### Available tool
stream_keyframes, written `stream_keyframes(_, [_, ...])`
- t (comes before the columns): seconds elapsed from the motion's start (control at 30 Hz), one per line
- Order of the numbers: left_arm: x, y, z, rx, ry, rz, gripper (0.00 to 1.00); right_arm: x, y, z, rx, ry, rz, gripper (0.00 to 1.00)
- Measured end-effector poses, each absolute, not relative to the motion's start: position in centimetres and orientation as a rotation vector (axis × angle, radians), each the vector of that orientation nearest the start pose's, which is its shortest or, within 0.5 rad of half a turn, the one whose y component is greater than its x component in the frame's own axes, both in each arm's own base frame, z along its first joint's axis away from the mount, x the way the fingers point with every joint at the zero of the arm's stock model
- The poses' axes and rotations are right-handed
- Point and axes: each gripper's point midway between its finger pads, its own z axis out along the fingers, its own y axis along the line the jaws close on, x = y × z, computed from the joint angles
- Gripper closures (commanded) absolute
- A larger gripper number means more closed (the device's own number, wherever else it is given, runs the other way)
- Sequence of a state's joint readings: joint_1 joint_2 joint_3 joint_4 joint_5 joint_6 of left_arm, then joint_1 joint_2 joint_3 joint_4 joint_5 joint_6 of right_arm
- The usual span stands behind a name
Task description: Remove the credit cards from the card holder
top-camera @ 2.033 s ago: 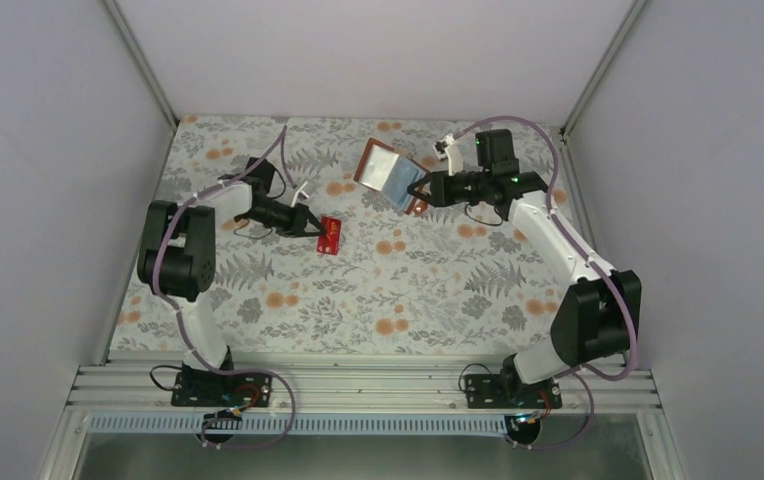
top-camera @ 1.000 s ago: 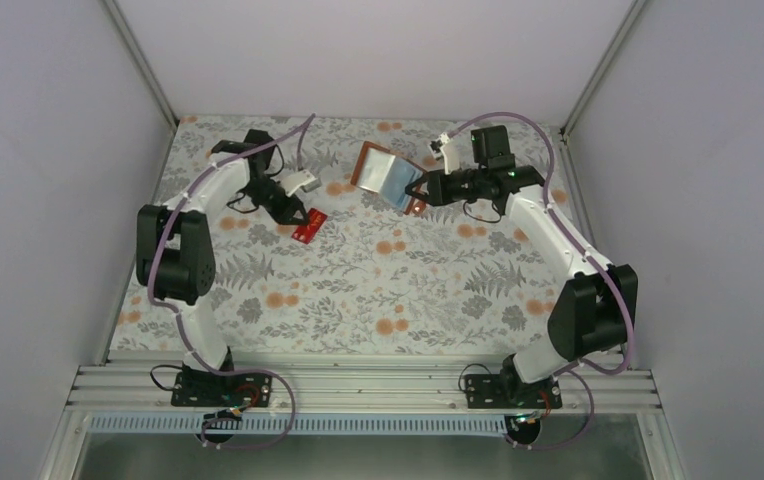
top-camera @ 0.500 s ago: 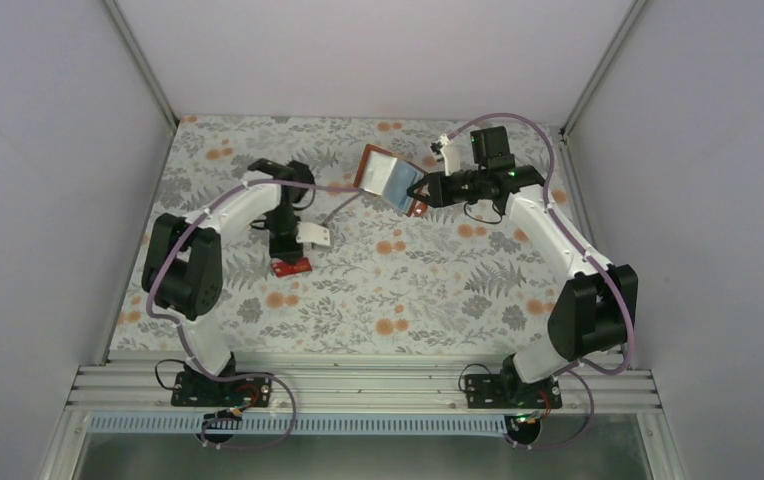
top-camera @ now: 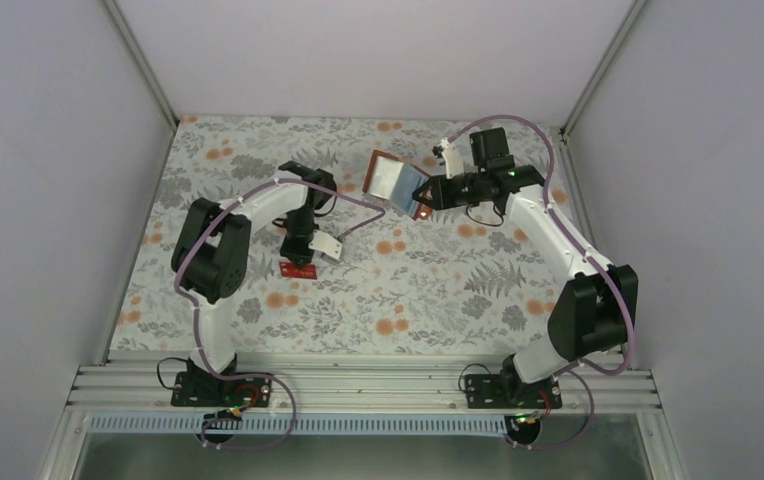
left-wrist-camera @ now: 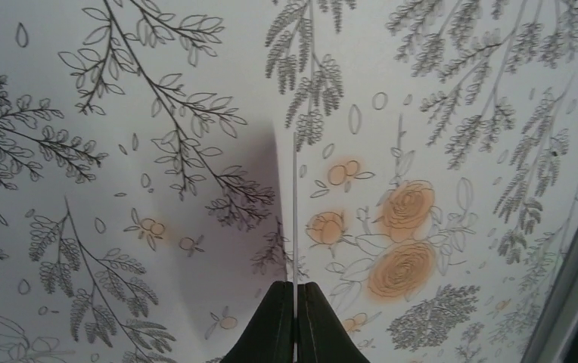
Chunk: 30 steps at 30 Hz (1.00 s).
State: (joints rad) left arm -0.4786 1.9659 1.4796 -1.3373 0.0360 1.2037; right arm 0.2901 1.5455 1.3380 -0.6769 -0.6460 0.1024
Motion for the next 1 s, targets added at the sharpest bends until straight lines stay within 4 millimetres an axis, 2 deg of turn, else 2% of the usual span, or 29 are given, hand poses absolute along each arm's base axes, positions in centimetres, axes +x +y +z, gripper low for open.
stream_keyframes(0.27, [28.9, -15.0, 4.5, -2.155, -1.923, 0.133, 0.98, 35.4, 21.0, 21.9, -0.500, 2.407, 0.932, 0.96])
stream_keyframes(0.73, [30.1, -15.3, 4.0, -2.090, -1.955, 0.151, 0.97, 35.4, 21.0, 21.8, -0.500, 2.407, 0.932, 0.96])
stream_keyframes(0.87, [30.7, -15.4, 3.7, -2.077, -1.979, 0.147, 0.81, 35.4, 21.0, 21.8, -0.501, 2.407, 0.932, 0.96])
stream_keyframes(1.0, [32.0, -15.8, 2.5, -2.082, -2.024, 0.134, 0.59, 35.4, 21.0, 21.9, -0.501, 2.406, 0.934, 0.96])
